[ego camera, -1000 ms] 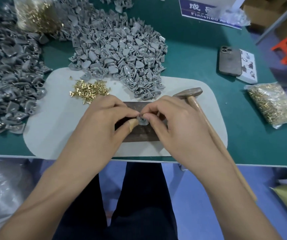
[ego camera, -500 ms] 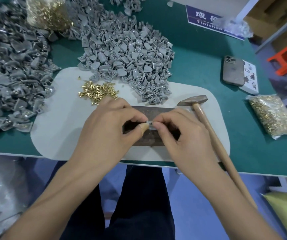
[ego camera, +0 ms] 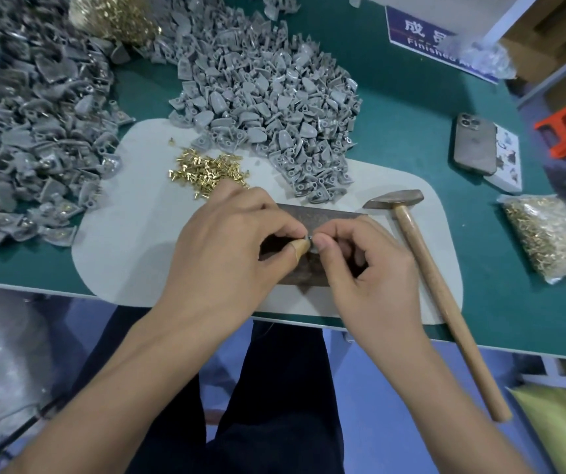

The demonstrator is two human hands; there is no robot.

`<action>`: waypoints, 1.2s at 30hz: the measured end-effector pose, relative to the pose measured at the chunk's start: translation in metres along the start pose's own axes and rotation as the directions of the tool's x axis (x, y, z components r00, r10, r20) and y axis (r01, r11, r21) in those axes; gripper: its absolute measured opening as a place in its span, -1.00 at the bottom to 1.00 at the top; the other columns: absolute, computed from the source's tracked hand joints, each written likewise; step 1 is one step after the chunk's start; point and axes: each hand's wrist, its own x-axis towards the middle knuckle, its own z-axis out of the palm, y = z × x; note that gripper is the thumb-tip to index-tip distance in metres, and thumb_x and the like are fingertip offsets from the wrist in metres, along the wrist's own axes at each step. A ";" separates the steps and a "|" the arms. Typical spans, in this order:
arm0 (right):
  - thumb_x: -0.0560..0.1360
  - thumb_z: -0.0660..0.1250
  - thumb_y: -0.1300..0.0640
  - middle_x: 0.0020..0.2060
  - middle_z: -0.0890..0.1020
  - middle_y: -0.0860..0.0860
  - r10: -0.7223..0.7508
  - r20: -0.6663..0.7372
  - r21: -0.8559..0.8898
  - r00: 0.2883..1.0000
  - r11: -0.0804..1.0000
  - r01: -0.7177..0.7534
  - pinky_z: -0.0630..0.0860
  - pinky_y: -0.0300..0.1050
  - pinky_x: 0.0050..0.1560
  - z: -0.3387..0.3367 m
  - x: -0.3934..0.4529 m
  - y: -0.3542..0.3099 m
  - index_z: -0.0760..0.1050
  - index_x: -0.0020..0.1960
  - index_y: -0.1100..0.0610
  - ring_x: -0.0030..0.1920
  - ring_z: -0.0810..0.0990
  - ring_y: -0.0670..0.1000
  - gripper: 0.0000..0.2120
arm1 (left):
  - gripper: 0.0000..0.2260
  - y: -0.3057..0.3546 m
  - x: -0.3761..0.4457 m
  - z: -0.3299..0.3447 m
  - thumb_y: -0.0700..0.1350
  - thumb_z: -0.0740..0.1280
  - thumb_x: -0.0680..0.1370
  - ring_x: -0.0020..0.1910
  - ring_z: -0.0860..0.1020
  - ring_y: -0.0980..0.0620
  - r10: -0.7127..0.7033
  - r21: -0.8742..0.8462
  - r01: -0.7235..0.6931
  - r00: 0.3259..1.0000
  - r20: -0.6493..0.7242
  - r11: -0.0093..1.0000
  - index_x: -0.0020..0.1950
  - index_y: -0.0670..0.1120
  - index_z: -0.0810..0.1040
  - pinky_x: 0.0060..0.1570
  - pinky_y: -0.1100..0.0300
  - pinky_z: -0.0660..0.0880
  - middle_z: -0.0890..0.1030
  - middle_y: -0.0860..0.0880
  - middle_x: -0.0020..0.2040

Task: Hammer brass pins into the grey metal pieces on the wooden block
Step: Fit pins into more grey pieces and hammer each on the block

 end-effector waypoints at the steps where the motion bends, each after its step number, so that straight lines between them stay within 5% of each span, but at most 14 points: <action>1: 0.59 0.34 0.06 -0.24 0.56 -0.09 0.008 -0.011 0.006 1.000 1.000 -0.008 0.51 0.11 -0.18 0.003 -0.001 0.000 0.59 -0.02 -0.06 -0.19 0.53 0.00 -0.94 | -0.94 -0.001 -0.001 0.001 0.04 0.49 0.47 0.01 0.39 0.07 0.003 -0.003 -0.003 1.000 -0.006 1.000 -0.07 0.13 0.70 -0.06 0.15 0.37 0.57 0.14 -0.17; 4: 0.60 0.33 0.07 -0.30 0.49 -0.09 0.005 -0.041 -0.018 0.999 1.000 -0.006 0.49 0.12 -0.21 0.006 -0.001 -0.003 0.59 -0.03 -0.05 -0.22 0.49 0.01 -0.92 | -0.93 -0.002 -0.003 0.004 0.04 0.50 0.48 0.07 0.42 0.01 0.002 0.000 -0.002 1.000 -0.021 1.000 -0.06 0.12 0.71 0.06 0.02 0.41 0.57 0.16 -0.13; 18: 0.59 0.38 0.13 -0.35 0.31 -0.20 -0.056 0.011 -0.161 0.998 0.985 0.057 0.45 0.01 -0.23 -0.008 0.001 -0.015 0.63 -0.03 0.05 -0.24 0.42 -0.05 -0.95 | -0.93 0.001 -0.003 0.003 0.07 0.51 0.45 0.12 0.40 0.08 -0.013 0.073 0.015 0.999 -0.033 0.997 -0.08 0.18 0.69 0.07 0.10 0.27 0.57 0.20 -0.10; 23: 0.61 0.34 0.08 -0.16 0.62 -0.09 -0.067 0.136 -0.376 0.988 0.919 0.115 0.46 0.02 -0.15 -0.019 0.011 -0.030 0.60 -0.04 0.00 -0.03 0.56 0.04 -0.92 | -0.91 0.000 -0.003 0.003 0.01 0.53 0.45 0.10 0.43 0.05 0.007 0.079 -0.004 0.999 -0.044 0.997 -0.07 0.15 0.69 0.07 0.09 0.29 0.59 0.19 -0.10; 26: 0.61 0.34 0.09 -0.15 0.64 -0.07 -0.059 0.176 -0.377 0.983 0.918 0.122 0.43 0.01 -0.16 -0.022 0.015 -0.035 0.61 -0.03 0.02 -0.03 0.57 0.05 -0.92 | -0.90 0.000 -0.003 0.003 0.01 0.53 0.44 0.11 0.44 0.05 0.007 0.086 -0.004 0.999 -0.040 0.996 -0.07 0.15 0.69 0.06 0.11 0.27 0.59 0.19 -0.10; 31: 0.59 0.39 0.13 -0.18 0.63 0.03 -0.209 0.193 -0.601 0.959 0.747 0.284 0.45 0.00 -0.32 -0.017 0.012 -0.034 0.62 -0.05 0.10 -0.08 0.61 0.14 -0.92 | -0.87 0.001 0.000 0.002 -0.02 0.54 0.42 0.09 0.44 0.03 0.026 0.123 -0.022 0.999 -0.032 0.992 -0.06 0.15 0.69 0.02 0.16 0.20 0.60 0.19 -0.10; 36: 0.58 0.38 0.06 -0.30 0.49 -0.14 -0.020 0.158 -0.268 0.987 0.962 0.062 0.50 0.03 -0.18 -0.020 0.014 -0.022 0.62 -0.05 -0.02 -0.14 0.51 0.00 -0.95 | -0.92 0.002 0.000 0.001 0.04 0.50 0.46 0.10 0.44 0.04 0.026 0.114 -0.024 0.999 -0.023 0.993 -0.06 0.17 0.69 0.05 0.14 0.25 0.61 0.18 -0.08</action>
